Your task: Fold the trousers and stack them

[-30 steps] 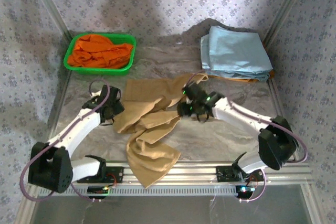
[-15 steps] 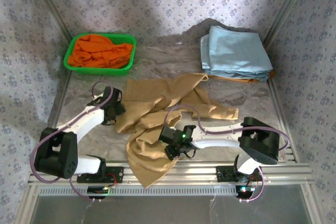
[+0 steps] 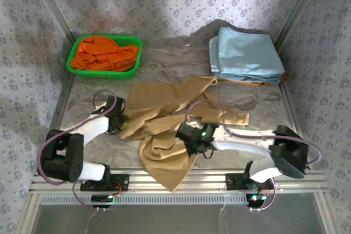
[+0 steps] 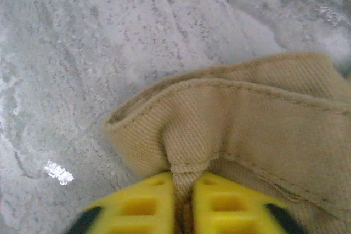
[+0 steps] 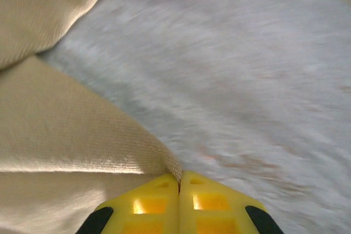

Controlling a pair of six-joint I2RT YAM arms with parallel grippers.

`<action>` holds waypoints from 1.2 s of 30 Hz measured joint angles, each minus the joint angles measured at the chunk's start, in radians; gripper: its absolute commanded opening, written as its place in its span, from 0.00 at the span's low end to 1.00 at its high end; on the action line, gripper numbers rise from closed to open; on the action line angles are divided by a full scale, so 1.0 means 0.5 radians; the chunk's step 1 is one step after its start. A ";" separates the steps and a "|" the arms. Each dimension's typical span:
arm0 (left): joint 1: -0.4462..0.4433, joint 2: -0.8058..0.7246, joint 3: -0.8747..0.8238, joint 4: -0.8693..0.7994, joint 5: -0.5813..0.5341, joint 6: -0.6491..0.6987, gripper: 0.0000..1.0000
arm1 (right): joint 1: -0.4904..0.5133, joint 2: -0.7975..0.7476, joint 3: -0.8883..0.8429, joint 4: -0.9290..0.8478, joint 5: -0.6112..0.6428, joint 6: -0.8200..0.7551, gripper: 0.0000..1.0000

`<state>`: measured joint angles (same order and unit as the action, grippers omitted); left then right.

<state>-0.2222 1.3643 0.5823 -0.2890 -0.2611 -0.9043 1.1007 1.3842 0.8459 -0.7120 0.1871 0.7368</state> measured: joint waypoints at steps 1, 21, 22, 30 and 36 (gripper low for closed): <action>0.000 -0.010 -0.008 0.010 -0.001 0.000 0.00 | -0.066 -0.079 -0.009 -0.036 0.014 -0.001 0.00; 0.261 -1.070 -0.040 -0.848 -0.063 -0.101 0.00 | -1.894 -0.494 -0.144 -0.152 -0.106 -0.324 0.33; 0.282 -1.082 -0.032 -0.883 -0.063 -0.101 0.00 | -1.896 -0.488 -0.129 -0.149 -0.108 -0.336 0.33; 0.425 -1.203 0.105 -1.044 -0.058 -0.040 0.00 | -1.427 -0.674 -0.072 -0.072 -0.269 -0.285 0.49; 0.532 -1.054 0.181 -1.039 -0.047 -0.002 0.00 | -0.832 -0.475 -0.309 0.176 -0.383 -0.053 0.46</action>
<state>0.0437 0.8371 0.6727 -0.8085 -0.2848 -0.9054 0.6846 1.1469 0.6914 -0.6239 -0.0044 0.7105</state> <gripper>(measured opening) 0.063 0.478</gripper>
